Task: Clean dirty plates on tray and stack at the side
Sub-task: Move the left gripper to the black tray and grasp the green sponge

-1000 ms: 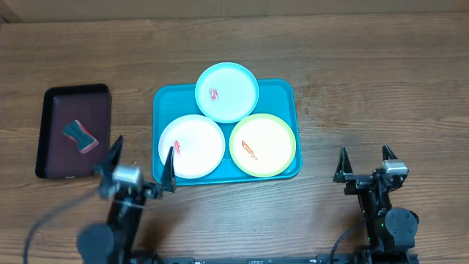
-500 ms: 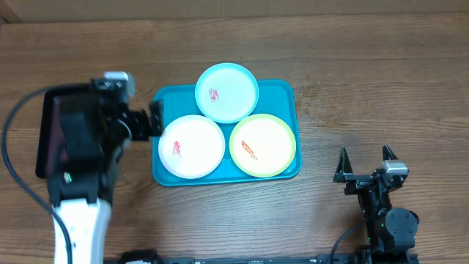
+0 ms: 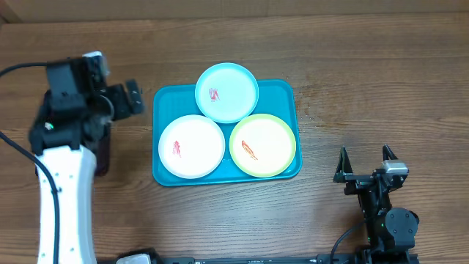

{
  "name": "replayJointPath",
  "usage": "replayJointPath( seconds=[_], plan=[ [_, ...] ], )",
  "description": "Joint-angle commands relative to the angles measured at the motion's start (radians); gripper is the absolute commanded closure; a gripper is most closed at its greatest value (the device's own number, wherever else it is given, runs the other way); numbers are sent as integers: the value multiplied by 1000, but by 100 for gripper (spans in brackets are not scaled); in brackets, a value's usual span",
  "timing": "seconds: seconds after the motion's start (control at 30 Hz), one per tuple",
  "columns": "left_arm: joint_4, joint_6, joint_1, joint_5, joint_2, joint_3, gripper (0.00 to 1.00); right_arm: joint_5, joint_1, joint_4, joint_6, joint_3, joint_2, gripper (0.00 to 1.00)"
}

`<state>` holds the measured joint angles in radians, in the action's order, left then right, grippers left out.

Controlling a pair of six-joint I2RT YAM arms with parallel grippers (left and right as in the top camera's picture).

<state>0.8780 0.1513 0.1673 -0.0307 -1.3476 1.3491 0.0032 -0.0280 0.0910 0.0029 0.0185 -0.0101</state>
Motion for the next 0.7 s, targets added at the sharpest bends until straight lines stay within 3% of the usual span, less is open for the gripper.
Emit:
replayJointPath(
  seconds=[0.0,0.37,0.53,0.67],
  plan=[
    [15,66,102,58,-94,106,0,-5,-4,-6,-4,-10,7,0],
    [-86,69,204,105,-257,112,0,-5,-5,-6,-4,-10,7,0],
    [-132,150,241,223,-380,112,0,-5,-4,-6,-4,-10,7,0],
    [-133,153,274,228,-444,113,0,-5,-5,-6,-4,-10,7,0]
  ],
)
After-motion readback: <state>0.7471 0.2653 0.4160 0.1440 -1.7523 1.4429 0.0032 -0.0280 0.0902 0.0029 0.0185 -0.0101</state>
